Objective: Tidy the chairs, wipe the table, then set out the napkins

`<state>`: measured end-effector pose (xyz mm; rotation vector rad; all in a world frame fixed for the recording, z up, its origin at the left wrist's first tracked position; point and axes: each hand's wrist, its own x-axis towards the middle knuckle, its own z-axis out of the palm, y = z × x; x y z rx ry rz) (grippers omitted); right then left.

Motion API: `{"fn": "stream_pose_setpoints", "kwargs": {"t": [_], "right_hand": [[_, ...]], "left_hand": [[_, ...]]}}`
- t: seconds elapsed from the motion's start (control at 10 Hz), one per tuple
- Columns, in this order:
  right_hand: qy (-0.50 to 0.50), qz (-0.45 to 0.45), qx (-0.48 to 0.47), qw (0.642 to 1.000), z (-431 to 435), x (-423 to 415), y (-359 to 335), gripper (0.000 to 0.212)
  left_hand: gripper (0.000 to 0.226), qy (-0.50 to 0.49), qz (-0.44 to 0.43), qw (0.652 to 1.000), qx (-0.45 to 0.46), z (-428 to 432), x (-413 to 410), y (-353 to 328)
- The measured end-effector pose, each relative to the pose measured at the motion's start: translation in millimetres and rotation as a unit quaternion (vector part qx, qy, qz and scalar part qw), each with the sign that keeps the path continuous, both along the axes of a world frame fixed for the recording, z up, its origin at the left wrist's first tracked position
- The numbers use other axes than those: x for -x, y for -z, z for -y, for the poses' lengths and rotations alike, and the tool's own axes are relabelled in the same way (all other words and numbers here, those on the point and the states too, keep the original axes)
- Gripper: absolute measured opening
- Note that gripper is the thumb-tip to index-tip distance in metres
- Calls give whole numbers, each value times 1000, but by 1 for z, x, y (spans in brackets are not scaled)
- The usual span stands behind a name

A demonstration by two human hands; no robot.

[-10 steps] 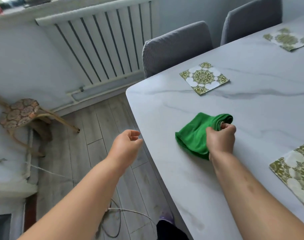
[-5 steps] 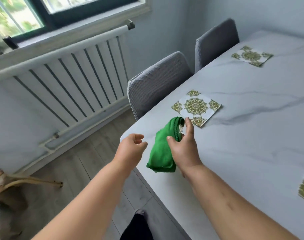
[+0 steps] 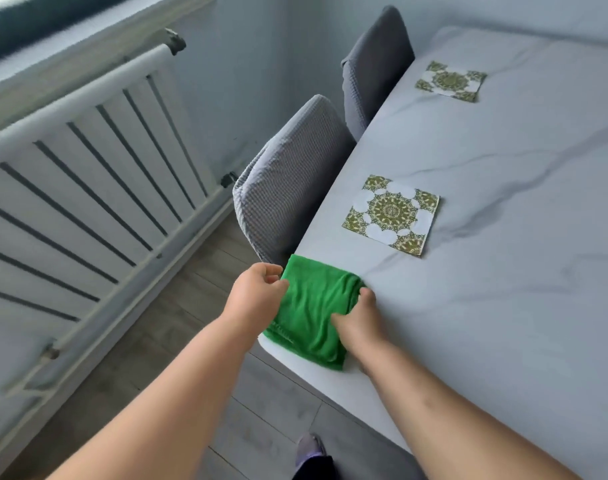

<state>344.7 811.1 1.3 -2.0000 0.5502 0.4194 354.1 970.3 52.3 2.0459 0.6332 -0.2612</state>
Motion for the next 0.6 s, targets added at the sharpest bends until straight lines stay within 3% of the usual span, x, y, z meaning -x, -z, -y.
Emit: {"fn": "stream_pose_setpoints", "kwargs": {"t": [0.3,0.5,0.6], "right_hand": [[-42,-54,28,997,18,0,8,71],[-85,-42,94,991,41,1,-7,56],[-36,-28,94,994,73,0,-20,52]], "left_hand": [[29,100,7,995,6,27,-35,0],[30,149,19,988,25,57,-52,-9],[30,166,32,985,31,80,-56,-22]]}}
